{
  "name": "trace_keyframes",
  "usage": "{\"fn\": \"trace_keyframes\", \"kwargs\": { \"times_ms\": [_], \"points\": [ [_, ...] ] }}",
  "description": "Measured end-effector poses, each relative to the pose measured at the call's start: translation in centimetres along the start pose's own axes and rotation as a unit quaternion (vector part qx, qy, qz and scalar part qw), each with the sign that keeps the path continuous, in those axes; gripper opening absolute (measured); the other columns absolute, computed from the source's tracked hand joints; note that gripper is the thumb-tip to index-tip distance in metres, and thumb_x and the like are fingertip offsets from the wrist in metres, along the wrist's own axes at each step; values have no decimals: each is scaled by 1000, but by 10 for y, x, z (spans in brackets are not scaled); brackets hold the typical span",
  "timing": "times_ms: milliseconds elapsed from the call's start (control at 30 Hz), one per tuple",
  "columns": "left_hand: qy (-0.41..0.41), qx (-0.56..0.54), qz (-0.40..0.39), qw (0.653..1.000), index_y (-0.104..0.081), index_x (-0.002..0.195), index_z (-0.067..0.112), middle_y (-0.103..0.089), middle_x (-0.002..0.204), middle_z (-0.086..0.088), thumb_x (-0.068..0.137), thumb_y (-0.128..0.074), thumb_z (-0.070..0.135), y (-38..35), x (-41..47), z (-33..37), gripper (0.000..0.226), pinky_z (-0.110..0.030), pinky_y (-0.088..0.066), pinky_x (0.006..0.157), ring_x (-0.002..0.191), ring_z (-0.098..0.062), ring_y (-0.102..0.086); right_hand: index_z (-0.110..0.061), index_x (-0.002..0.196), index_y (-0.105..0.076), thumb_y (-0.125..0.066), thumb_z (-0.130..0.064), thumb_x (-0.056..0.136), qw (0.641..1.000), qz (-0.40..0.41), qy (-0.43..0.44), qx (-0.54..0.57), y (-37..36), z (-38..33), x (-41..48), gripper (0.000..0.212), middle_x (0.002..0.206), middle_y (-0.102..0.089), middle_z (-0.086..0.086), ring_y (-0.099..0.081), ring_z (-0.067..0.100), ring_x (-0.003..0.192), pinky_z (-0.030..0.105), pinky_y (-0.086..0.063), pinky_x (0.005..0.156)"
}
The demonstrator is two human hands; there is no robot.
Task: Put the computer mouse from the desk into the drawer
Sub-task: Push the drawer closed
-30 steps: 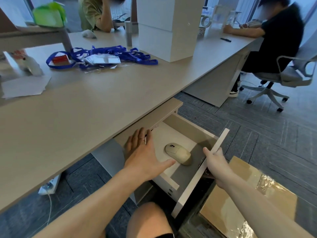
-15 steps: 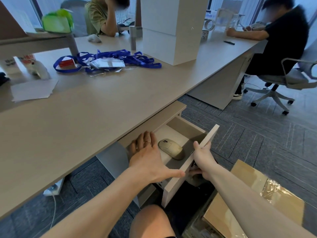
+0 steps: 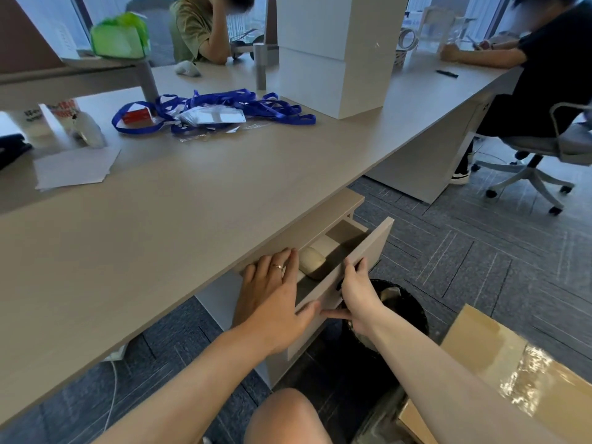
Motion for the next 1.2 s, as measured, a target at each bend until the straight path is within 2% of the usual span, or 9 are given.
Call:
{"fn": "trace_keyframes", "kwargs": {
  "times_ms": [167,300,433,567,733,900,1033,1200],
  "points": [
    [-15,-17,19,1000,-21,157,15,-29,163,-4,97,-40,52,-10,-3,-8,73,-42,-32,109,142,-23,-30,-43,155,-24,-41,-45,102,999,-8,15,34,-16,1,4,56,158,-36,2,-38,35,140,58,-63,66],
    [-21,-8,31,999,-31,154,16,-42,155,-3,97,-52,41,-6,1,-13,66,-40,-37,100,132,-23,-41,-42,159,-18,-40,-38,106,998,-16,16,57,-27,-5,0,58,164,-28,-4,-32,34,146,60,-62,73],
    [-27,-21,57,998,-43,148,15,-52,147,-2,95,-60,26,-7,2,-17,57,-37,-38,94,124,-22,-48,-38,161,-12,-35,-27,108,996,-35,30,82,-37,-11,-7,58,158,-35,-6,-32,32,148,60,-60,83],
    [-33,-43,72,996,-48,146,15,-57,142,0,83,-73,8,-9,5,-22,68,-32,-35,95,122,-20,-50,-38,162,-4,-36,-23,109,992,-59,29,108,-48,-12,-4,64,166,-28,-1,-25,32,152,54,-60,83],
    [-50,-81,85,992,-50,145,16,-58,141,2,73,-70,-9,-10,7,-30,78,-34,-40,99,122,-20,-50,-39,161,-4,-40,-15,107,989,-84,50,113,-62,-11,8,69,163,-34,6,-27,32,151,58,-59,86],
    [-50,-108,93,989,-53,142,16,-58,140,3,70,-71,-12,-14,7,-32,79,-34,-39,95,119,-20,-50,-40,161,-3,-42,-11,106,988,-89,58,113,-68,-6,17,73,159,-43,4,-42,28,143,60,-58,85],
    [-47,-121,94,987,-53,142,17,-58,140,3,69,-71,-13,-14,7,-33,80,-30,-33,94,119,-18,-47,-38,161,2,-41,-5,105,988,-86,52,115,-69,-7,18,78,161,-37,7,-38,30,146,57,-60,84],
    [-44,-131,87,987,-54,141,17,-58,140,4,66,-73,-14,-12,6,-31,83,-28,-31,92,119,-17,-48,-40,161,1,-43,-4,103,990,-77,35,110,-71,-6,22,81,160,-39,15,-45,34,142,47,-64,70]
  ]
}}
Point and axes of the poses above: each hand's wrist, its own x-axis towards the middle knuckle, its own y-axis out of the back of the hand, z = x × y, the point moved 5 cm from there along x, towards the middle knuckle
